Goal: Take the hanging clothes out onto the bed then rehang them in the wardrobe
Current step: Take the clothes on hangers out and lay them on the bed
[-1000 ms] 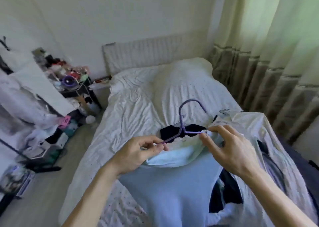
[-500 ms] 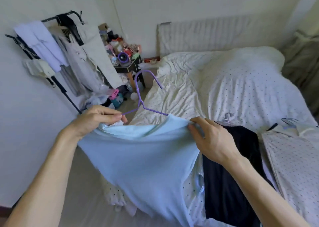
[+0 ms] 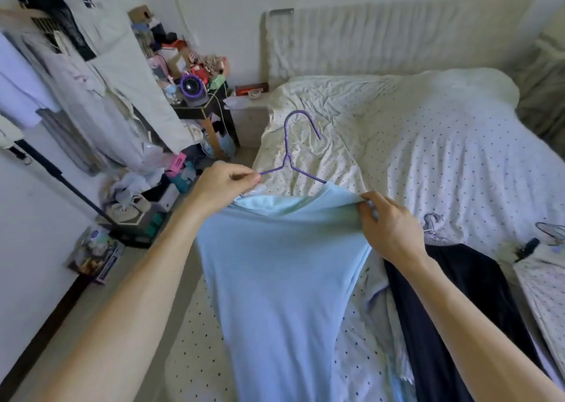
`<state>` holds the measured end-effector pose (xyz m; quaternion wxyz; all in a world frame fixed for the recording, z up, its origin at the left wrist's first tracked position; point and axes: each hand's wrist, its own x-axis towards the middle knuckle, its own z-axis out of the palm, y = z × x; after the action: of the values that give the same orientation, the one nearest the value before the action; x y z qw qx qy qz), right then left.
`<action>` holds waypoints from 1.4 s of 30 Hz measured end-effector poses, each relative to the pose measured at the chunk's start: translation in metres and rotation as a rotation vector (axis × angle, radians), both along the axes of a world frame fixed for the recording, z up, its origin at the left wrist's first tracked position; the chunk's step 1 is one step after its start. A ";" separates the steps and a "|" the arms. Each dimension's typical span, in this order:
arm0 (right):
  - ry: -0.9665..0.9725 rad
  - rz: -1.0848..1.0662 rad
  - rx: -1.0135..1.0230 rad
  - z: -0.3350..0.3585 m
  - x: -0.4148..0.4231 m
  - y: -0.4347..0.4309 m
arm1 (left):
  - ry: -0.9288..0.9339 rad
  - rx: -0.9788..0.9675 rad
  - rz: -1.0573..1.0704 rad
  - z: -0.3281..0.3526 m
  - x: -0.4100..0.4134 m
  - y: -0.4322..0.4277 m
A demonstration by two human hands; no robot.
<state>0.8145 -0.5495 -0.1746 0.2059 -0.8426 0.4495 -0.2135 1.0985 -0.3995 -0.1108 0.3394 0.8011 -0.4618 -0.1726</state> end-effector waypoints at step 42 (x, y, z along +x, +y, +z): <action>0.931 0.341 0.921 -0.339 0.067 0.063 | -0.008 1.269 -0.419 -0.446 -0.023 0.034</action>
<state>0.8815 -0.4864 -0.5134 0.3596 -0.7321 0.3970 0.4207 1.0756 -0.3655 -0.5565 -0.2400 0.7393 -0.4179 -0.4703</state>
